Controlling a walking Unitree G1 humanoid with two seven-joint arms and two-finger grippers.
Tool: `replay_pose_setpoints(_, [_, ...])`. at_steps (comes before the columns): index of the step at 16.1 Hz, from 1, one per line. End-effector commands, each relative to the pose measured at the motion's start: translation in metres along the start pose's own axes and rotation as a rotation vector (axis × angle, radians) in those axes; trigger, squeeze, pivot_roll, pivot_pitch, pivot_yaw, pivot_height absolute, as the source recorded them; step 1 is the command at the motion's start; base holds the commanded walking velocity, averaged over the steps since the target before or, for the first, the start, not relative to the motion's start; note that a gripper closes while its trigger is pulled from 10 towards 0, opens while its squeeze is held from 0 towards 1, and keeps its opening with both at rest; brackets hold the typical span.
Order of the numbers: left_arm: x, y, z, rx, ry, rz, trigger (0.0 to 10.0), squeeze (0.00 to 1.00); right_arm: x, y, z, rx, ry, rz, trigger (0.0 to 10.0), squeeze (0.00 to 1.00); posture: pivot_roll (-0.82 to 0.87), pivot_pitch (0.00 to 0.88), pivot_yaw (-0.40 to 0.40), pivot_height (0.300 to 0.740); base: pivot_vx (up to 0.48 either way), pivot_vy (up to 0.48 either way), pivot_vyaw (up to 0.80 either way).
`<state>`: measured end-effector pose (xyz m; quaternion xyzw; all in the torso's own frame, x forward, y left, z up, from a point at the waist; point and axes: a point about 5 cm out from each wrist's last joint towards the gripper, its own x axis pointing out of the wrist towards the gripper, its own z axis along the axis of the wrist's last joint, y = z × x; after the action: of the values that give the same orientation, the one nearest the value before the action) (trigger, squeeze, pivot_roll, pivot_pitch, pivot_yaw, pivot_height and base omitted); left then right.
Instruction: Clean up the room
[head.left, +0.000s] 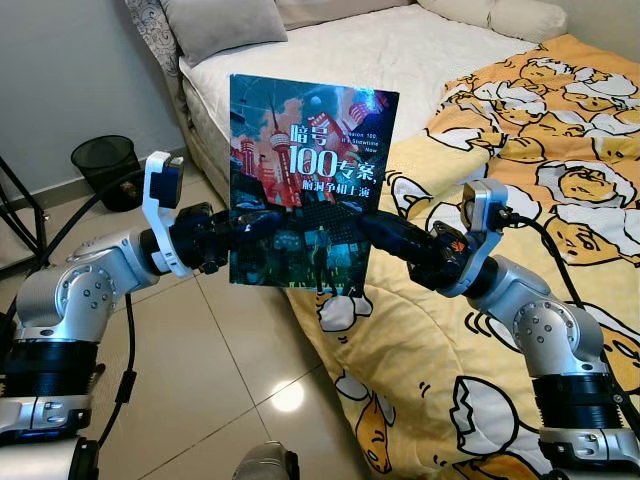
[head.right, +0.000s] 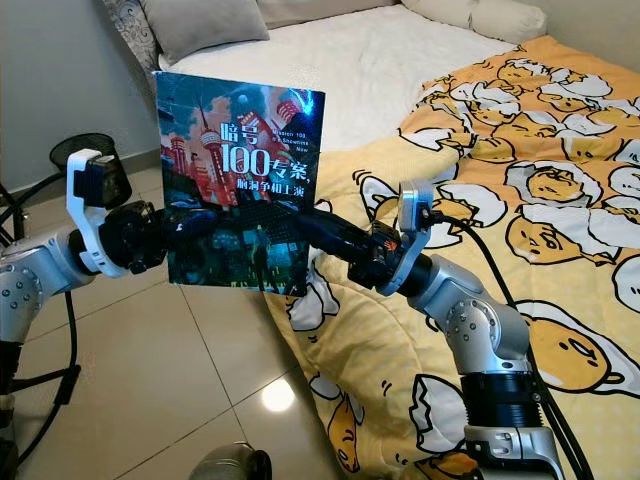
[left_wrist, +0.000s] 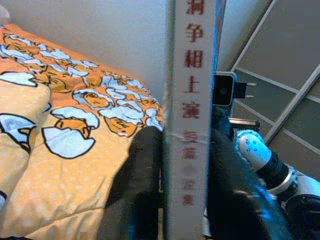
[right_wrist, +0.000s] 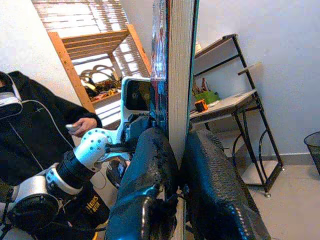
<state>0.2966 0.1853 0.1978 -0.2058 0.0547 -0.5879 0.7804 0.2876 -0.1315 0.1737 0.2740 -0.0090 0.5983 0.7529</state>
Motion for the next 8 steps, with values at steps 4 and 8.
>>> replay_pose_setpoints(4, [0.001,-0.0041,0.0039,0.004,0.0,-0.026,0.0,0.0,0.006,0.004,0.0106,-0.034,-0.034,0.043,0.0,0.0,0.07,0.0,0.034,0.74,0.0,0.0,0.0])
replay_pose_setpoints(8, [0.003,-0.0041,0.0033,0.006,0.014,-0.035,0.0,0.0,0.007,0.0042,0.0127,-0.038,-0.04,0.046,0.0,0.0,0.07,0.0,0.036,0.74,0.0,0.0,0.0])
